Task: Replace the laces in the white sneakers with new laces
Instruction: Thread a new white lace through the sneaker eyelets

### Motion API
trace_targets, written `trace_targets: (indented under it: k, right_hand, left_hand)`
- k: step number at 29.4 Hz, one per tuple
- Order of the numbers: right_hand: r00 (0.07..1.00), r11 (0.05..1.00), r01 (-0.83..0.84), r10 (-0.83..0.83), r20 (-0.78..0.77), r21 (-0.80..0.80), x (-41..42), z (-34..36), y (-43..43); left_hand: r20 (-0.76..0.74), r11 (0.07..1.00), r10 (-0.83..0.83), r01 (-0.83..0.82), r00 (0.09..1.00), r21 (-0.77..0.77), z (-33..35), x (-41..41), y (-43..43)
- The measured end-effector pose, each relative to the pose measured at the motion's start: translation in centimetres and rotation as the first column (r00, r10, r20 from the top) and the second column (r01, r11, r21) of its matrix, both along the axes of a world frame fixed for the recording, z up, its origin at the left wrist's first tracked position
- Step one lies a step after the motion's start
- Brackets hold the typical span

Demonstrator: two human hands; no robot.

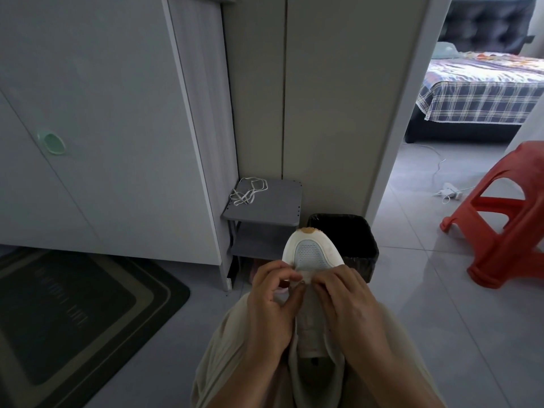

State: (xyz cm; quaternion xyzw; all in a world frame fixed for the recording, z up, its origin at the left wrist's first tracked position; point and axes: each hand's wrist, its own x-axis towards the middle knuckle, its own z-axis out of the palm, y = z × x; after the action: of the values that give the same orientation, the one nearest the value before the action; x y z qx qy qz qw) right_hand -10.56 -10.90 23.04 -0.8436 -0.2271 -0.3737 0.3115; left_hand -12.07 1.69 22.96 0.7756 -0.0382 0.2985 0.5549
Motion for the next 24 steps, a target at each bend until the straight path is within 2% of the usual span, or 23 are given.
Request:
trace_targets:
  k: [2, 6, 9, 14, 17, 20, 24]
  right_hand:
    - [1.000, 0.998, 0.008, -0.008, -0.010, -0.069, 0.0, 0.4, -0.4]
    - [0.985, 0.996, 0.074, -0.080, -0.151, -0.050, -0.1, 0.7, -0.9]
    - [0.992, 0.989, 0.062, -0.076, -0.100, -0.135, -0.2, 0.8, -1.1]
    - [0.986, 0.990, 0.085, -0.100, -0.131, -0.115, 0.1, 0.8, -1.2]
    - [0.986, 0.988, 0.066, -0.086, -0.142, -0.143, 0.3, 0.8, -1.1]
    - [0.983, 0.991, 0.042, -0.063, -0.174, -0.125, 0.0, 1.3, -1.0]
    - [0.977, 0.995, -0.005, -0.017, -0.214, -0.102, 0.1, 1.5, -0.8]
  left_hand:
    - [0.006, 1.000, 0.012, -0.012, 1.000, 0.016, 0.0, 0.0, 0.0]
    - [0.036, 0.998, 0.038, -0.040, 0.999, 0.054, 0.0, -0.2, -0.1]
    - [0.045, 0.998, 0.033, -0.035, 0.998, 0.045, 0.0, -0.2, 0.0]
    - [0.018, 0.999, 0.016, -0.017, 1.000, 0.037, 0.3, -0.3, 0.0]
    - [0.035, 0.976, 0.009, -0.017, 0.999, 0.216, 0.6, 0.1, 0.3]
    - [0.071, 0.912, -0.010, -0.020, 0.997, 0.409, 1.3, 0.5, 0.8]
    - [0.092, 0.861, -0.035, -0.016, 0.995, 0.508, 1.8, 0.6, 1.3]
